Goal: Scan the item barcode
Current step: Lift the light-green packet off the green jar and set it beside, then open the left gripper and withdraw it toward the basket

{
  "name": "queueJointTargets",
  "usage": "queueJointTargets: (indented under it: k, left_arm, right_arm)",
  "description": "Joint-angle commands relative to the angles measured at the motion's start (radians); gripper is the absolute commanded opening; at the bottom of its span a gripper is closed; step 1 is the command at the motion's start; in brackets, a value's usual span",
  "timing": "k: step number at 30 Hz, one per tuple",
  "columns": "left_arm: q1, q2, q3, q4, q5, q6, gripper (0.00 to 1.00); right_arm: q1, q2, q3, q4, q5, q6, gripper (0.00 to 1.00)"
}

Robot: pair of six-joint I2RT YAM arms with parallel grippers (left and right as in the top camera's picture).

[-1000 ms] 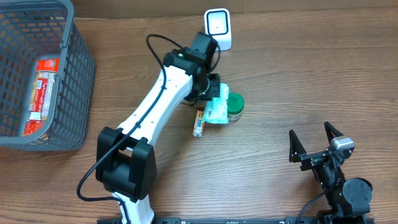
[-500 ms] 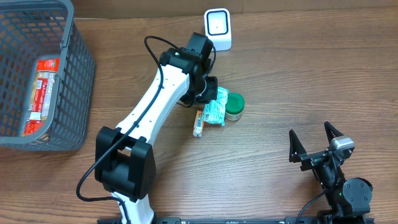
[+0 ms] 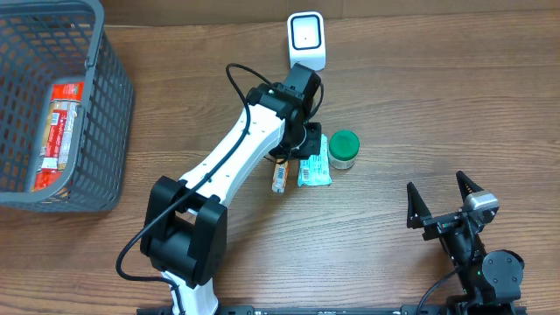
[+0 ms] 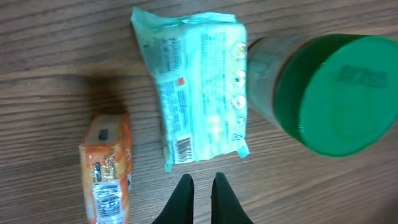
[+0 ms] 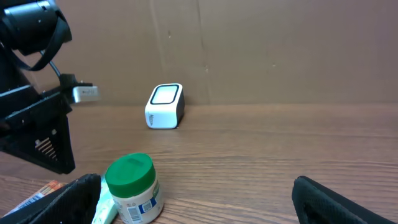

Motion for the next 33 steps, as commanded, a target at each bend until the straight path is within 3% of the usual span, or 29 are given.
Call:
queueJointTargets:
  k: [1, 12, 21, 28, 33]
  left_arm:
    - [0.003, -0.015, -0.006, 0.017, -0.04, -0.016, 0.04]
    - [0.101, -0.043, 0.047, 0.013, -0.115, -0.014, 0.04]
    - [0.237, -0.056, 0.049, -0.128, -0.118, 0.045, 0.04]
    - [0.244, -0.054, 0.0, -0.141, -0.326, -0.008, 0.1]
    - [0.244, -0.054, -0.093, -0.125, -0.327, -0.015, 0.11]
  right_arm:
    - [-0.002, -0.007, -0.011, 0.004, -0.006, 0.003, 1.0]
    - [-0.002, -0.007, -0.011, 0.004, -0.006, 0.003, 1.0]
    - [-0.002, -0.007, -0.011, 0.004, -0.006, 0.002, 1.0]
    - [-0.002, -0.007, -0.011, 0.004, -0.006, 0.003, 1.0]
    - [-0.002, -0.007, -0.011, 0.004, -0.006, 0.003, 1.0]
